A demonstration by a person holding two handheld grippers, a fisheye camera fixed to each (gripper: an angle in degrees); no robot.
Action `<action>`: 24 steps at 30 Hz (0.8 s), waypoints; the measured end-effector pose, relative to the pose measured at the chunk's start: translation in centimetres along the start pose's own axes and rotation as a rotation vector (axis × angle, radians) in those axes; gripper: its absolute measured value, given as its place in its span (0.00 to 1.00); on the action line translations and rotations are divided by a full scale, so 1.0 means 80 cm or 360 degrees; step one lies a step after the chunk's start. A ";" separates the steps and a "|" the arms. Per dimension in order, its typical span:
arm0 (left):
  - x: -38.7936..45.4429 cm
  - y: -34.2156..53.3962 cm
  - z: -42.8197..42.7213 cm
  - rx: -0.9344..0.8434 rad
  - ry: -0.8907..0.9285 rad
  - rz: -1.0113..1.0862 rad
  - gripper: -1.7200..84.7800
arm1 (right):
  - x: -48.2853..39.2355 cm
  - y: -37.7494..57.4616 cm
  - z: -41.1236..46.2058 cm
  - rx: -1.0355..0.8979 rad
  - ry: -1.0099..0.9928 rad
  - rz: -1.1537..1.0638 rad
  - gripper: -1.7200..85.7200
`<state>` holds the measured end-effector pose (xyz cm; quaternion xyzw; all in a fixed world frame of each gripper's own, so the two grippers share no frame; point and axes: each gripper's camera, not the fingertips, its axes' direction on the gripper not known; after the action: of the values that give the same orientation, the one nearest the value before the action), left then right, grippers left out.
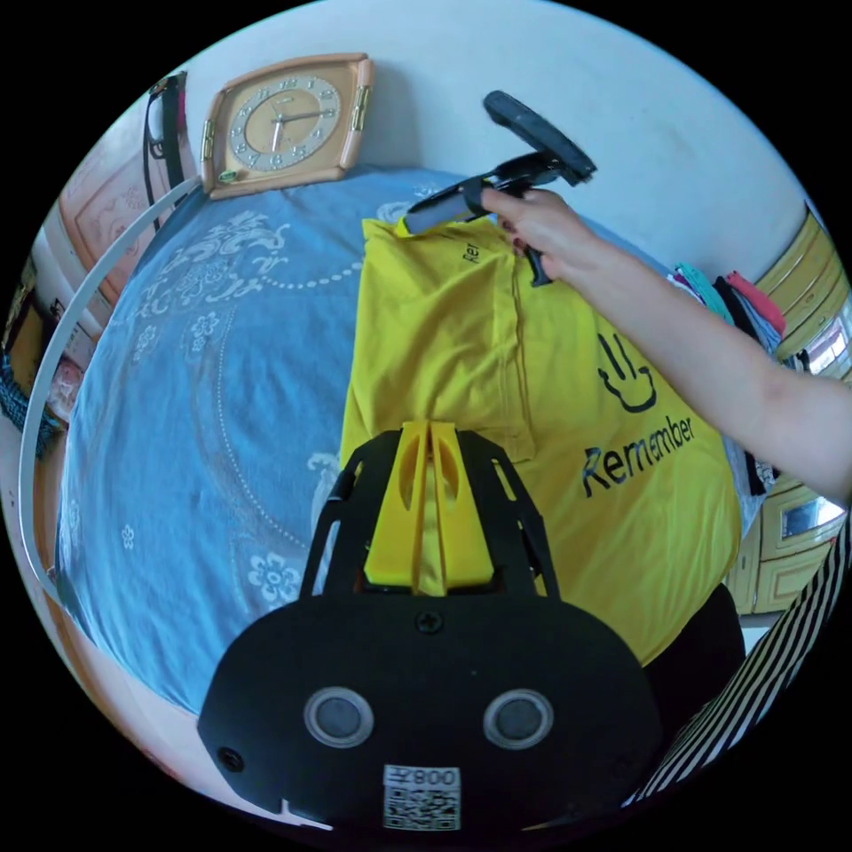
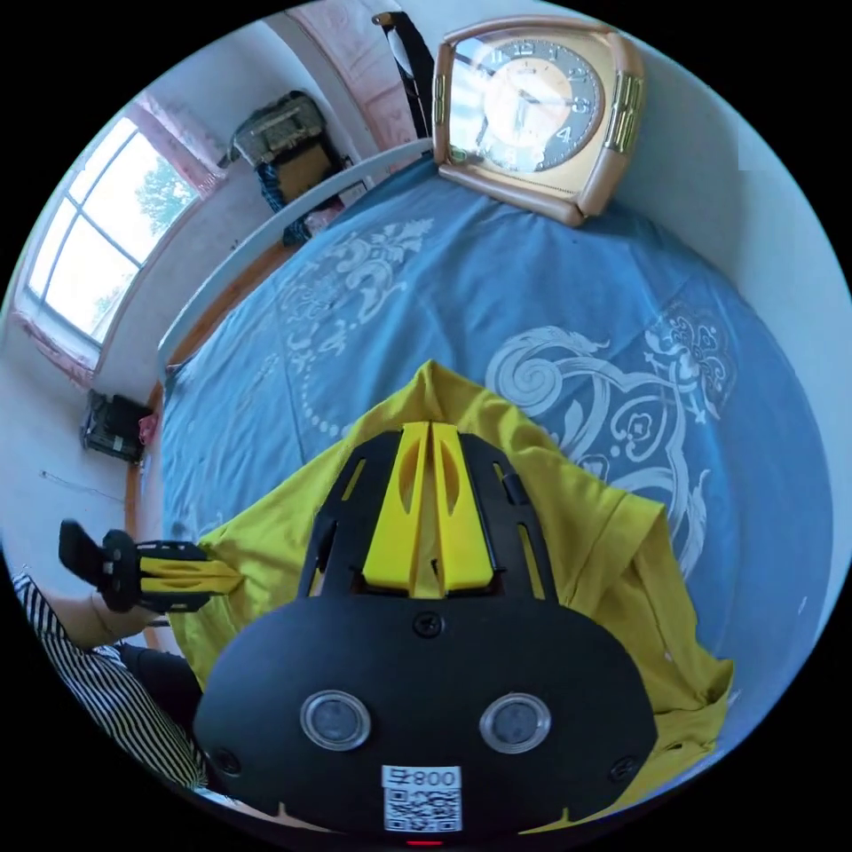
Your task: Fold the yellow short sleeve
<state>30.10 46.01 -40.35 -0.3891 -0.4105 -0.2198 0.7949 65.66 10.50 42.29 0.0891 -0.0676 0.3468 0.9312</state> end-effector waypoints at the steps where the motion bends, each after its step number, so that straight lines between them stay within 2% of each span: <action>1: -0.004 0.003 -0.001 0.0001 0.0003 0.0007 0.02 | 0.000 0.002 -0.001 0.0026 -0.0012 -0.0019 0.02; 7: -0.022 0.023 -0.007 0.0051 -0.0019 -0.0023 0.02 | -0.006 0.028 -0.002 -0.0026 0.0093 -0.0054 0.02; 10: -0.039 0.028 -0.008 0.0047 0.0048 -0.0051 0.02 | 0.004 0.051 -0.007 -0.0019 0.0024 -0.0024 0.02; 13: -0.051 0.037 -0.011 0.0052 0.0081 -0.0062 0.02 | 0.012 0.083 -0.017 -0.0029 -0.0018 0.0039 0.02; 16: -0.061 0.047 -0.020 0.0035 0.0097 -0.0083 0.02 | 0.006 0.149 -0.056 0.0056 0.0079 0.0051 0.02; 19: -0.084 0.076 -0.050 0.0179 0.0290 -0.0177 0.02 | 0.005 0.257 -0.109 0.0145 0.0008 0.0056 0.02; 21: -0.103 0.101 -0.063 0.0246 0.0470 -0.0261 0.02 | 0.005 0.374 -0.148 0.0184 -0.0115 0.0110 0.02; 24: -0.132 0.146 -0.070 0.0194 0.0753 -0.0419 0.02 | -0.004 0.533 -0.185 0.0093 -0.0144 0.0313 0.02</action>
<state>34.62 48.81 -56.18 -0.2217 -0.2728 -0.3809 0.8552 38.33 45.14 32.88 0.1248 -0.1080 0.4338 0.8858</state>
